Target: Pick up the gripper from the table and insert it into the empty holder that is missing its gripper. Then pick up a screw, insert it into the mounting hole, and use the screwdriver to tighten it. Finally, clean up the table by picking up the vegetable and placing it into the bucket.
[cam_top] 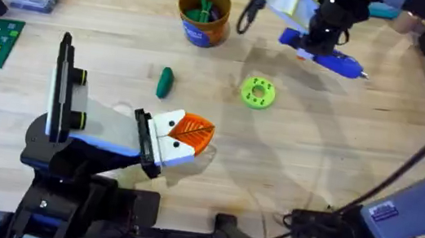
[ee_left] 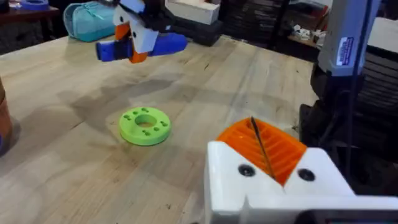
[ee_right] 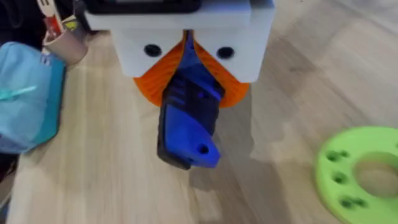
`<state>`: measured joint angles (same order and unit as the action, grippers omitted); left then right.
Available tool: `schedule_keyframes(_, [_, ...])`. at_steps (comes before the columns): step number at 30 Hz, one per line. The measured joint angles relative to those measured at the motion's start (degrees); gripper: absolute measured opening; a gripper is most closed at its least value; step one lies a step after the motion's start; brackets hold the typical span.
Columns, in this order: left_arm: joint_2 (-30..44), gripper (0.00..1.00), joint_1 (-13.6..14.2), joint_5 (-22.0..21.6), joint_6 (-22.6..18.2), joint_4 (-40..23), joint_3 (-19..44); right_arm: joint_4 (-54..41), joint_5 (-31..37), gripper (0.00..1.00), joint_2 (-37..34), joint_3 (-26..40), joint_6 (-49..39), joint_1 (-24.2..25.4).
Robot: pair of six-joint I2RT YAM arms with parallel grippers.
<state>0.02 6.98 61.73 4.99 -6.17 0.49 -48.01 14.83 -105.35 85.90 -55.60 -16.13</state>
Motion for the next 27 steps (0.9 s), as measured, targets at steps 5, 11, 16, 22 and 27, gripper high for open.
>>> schedule_keyframes(5, [0.0,0.011,0.0,0.0,0.0,0.0,0.0,3.1,0.7,0.023,-4.5,-0.4,-2.8,6.1])
schedule_keyframes(11, [0.0,0.005,0.0,0.0,0.0,0.0,0.0,5.7,0.8,0.023,-8.8,-0.9,-3.9,9.1])
schedule_keyframes(16, [0.0,0.004,0.0,-0.2,0.0,0.0,0.0,6.4,1.1,0.023,-11.3,-0.9,-4.2,9.3])
schedule_keyframes(22, [0.0,0.004,0.0,-0.2,0.0,0.0,0.0,6.5,1.4,0.059,-11.3,-0.9,-4.3,9.3])
schedule_keyframes(27, [0.0,0.206,0.0,-0.3,-0.1,0.0,0.0,6.9,2.0,0.352,-11.3,-0.8,-3.6,9.3])
